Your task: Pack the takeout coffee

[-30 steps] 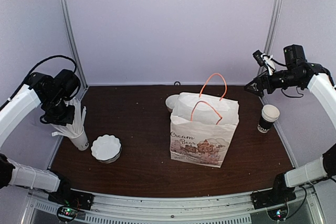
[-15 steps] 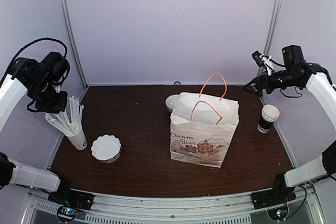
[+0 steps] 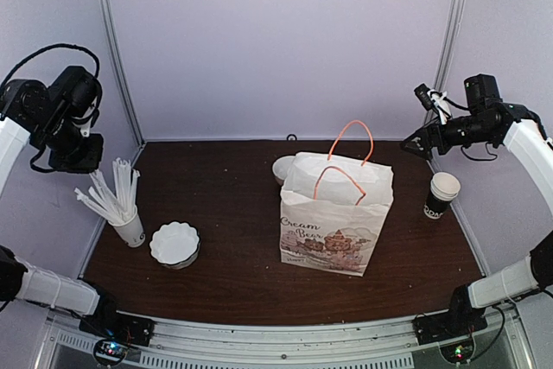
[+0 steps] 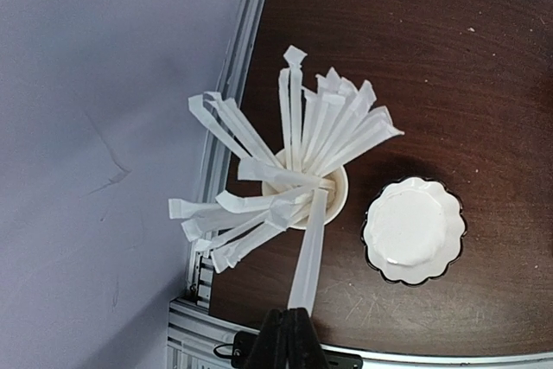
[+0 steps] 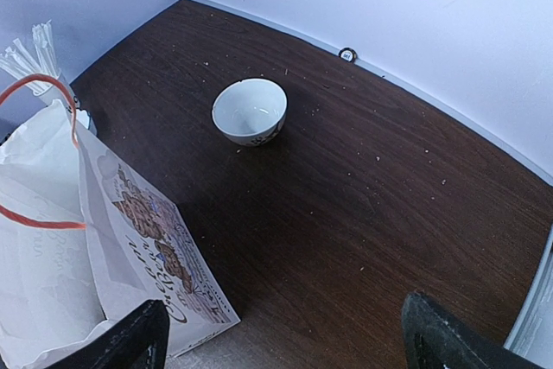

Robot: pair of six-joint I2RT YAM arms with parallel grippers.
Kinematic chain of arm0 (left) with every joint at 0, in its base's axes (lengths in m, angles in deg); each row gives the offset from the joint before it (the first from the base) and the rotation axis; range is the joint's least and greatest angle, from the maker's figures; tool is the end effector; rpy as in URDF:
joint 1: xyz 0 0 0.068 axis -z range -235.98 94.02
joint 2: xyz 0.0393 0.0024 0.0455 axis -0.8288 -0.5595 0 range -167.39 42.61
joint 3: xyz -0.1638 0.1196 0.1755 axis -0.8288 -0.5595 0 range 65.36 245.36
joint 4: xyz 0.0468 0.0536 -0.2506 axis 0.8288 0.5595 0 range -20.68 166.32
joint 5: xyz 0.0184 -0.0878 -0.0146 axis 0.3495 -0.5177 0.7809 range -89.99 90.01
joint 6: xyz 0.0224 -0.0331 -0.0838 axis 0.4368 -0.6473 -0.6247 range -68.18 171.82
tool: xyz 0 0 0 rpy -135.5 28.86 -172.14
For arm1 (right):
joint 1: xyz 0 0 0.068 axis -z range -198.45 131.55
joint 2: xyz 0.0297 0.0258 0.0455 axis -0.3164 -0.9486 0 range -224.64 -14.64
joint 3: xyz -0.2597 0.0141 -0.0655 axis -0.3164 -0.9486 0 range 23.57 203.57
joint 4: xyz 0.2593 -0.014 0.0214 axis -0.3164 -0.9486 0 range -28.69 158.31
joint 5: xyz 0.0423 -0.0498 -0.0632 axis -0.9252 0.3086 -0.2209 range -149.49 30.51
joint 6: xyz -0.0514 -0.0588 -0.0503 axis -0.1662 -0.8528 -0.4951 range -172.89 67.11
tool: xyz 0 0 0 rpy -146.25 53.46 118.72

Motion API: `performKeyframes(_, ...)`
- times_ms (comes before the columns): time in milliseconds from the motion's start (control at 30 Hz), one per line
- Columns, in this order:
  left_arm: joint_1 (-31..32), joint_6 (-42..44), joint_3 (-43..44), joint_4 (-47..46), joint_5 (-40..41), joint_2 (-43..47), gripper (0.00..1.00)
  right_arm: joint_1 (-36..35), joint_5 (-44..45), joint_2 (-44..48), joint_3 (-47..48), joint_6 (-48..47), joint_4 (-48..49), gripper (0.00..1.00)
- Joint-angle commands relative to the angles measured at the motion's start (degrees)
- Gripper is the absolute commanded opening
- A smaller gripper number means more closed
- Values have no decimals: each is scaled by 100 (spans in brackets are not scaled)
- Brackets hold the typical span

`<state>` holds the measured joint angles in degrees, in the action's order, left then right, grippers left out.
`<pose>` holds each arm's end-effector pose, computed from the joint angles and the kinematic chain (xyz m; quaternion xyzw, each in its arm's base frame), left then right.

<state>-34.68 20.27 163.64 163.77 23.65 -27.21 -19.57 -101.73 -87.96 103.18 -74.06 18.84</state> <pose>0.1778 -0.0333 0.3883 -0.1280 0.9498 0.0889 0.2715 0.2796 0.0616 0.3552 -0.3059 0.8122 0.2611 0.4226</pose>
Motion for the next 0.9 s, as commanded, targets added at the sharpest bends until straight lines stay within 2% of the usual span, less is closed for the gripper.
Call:
performKeyframes(0, -56, 28, 308, 761, -138, -37, 0, 36, -105, 2, -20, -13, 76, 96)
performKeyframes(233, -56, 56, 319, 838, -316, 19, 0, 34, -161, 2, -25, -10, 68, 96)
performKeyframes(467, -56, 122, 527, 838, -1047, 32, 0, 38, -164, 26, -34, -13, 52, 97)
performKeyframes(633, -56, 125, 662, 792, -1221, 98, 0, 34, -163, 37, -31, -10, 37, 97)
performKeyframes(733, -56, 247, 665, 377, -1741, 208, 0, 33, -145, 41, -21, -10, 38, 97)
performKeyframes(867, -43, 418, 440, -700, -3300, 270, 0, 35, -137, 24, 25, -10, 13, 97)
